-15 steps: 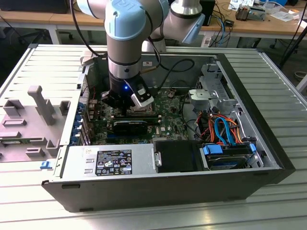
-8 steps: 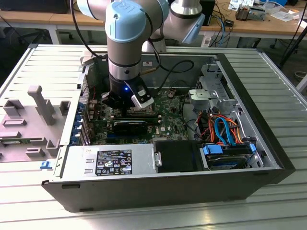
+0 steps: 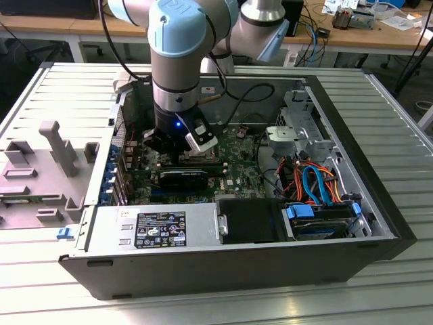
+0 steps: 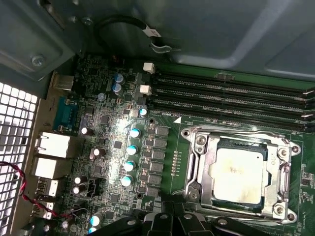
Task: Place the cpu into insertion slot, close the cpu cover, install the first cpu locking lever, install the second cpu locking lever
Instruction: 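Install the second cpu locking lever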
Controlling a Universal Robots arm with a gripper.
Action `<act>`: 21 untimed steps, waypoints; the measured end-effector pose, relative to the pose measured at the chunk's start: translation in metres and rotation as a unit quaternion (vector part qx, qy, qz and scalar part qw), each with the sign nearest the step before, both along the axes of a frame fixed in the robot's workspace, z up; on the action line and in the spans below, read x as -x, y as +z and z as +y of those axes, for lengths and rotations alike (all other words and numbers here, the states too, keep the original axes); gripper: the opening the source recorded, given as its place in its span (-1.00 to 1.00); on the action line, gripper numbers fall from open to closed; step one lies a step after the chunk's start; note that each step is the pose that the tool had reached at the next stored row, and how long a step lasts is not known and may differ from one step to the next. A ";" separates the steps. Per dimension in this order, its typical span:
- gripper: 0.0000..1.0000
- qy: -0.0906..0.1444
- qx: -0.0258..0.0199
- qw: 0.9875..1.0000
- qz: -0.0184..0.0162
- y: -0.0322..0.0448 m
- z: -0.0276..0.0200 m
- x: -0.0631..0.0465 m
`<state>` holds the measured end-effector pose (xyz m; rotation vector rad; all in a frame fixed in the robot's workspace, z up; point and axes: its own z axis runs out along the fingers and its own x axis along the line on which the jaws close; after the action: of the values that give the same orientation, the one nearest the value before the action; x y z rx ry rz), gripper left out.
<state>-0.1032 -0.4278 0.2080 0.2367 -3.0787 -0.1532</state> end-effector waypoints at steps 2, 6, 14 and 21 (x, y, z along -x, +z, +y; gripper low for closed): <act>-0.79 0.000 -0.001 1.000 0.003 0.0001 -0.0001 -0.006; -0.79 0.000 -0.006 1.000 0.016 -0.0017 -0.0001 -0.031; -0.79 0.000 -0.008 1.000 0.023 0.0055 0.0009 -0.052; -0.79 0.000 -0.008 1.000 0.026 0.0388 0.0010 -0.055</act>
<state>-0.0482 -0.4268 0.2468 0.2286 -3.0265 -0.1806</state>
